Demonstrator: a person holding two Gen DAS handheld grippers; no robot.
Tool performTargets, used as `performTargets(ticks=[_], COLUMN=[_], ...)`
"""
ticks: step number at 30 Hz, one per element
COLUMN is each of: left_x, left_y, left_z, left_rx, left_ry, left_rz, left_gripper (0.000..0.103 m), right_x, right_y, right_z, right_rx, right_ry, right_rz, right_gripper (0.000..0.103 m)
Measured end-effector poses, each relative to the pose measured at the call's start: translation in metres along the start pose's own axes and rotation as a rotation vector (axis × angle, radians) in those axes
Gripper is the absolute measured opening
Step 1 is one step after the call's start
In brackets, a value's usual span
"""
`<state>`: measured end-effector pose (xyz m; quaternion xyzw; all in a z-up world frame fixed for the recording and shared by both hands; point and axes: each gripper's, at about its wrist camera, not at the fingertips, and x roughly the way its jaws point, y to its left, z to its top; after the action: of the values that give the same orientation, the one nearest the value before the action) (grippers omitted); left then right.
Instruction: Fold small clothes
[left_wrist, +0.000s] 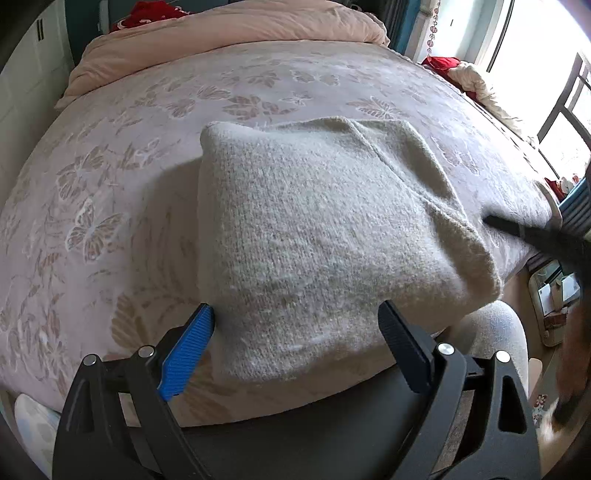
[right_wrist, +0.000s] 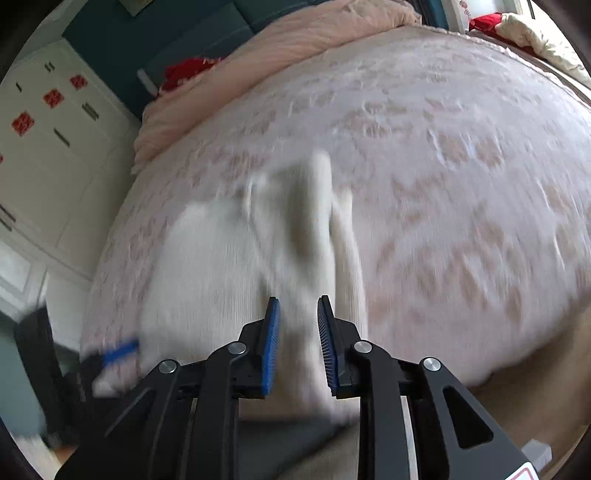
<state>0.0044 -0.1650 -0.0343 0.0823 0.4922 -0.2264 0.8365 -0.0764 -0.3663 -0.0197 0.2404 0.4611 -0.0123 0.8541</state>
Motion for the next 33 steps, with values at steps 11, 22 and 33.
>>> performTargets(ticks=[11,22,33], left_x=[-0.005,-0.001,0.001], left_y=[-0.007,-0.012,0.006], left_z=[-0.003,-0.005,-0.003], left_rx=[0.04,0.048,0.002], left_ry=[-0.02,-0.007,-0.002], left_rz=[0.022,0.035,0.005], left_gripper=[0.088,0.088,0.089], right_x=[0.002,0.085,0.089], right_y=[0.001,0.067,0.052], right_z=[-0.007,0.112,0.108], right_rx=[-0.039,-0.171,-0.088], right_ry=[0.01,0.047,0.009], right_rz=[-0.104,-0.05,-0.043], right_gripper=[0.021,0.021,0.029])
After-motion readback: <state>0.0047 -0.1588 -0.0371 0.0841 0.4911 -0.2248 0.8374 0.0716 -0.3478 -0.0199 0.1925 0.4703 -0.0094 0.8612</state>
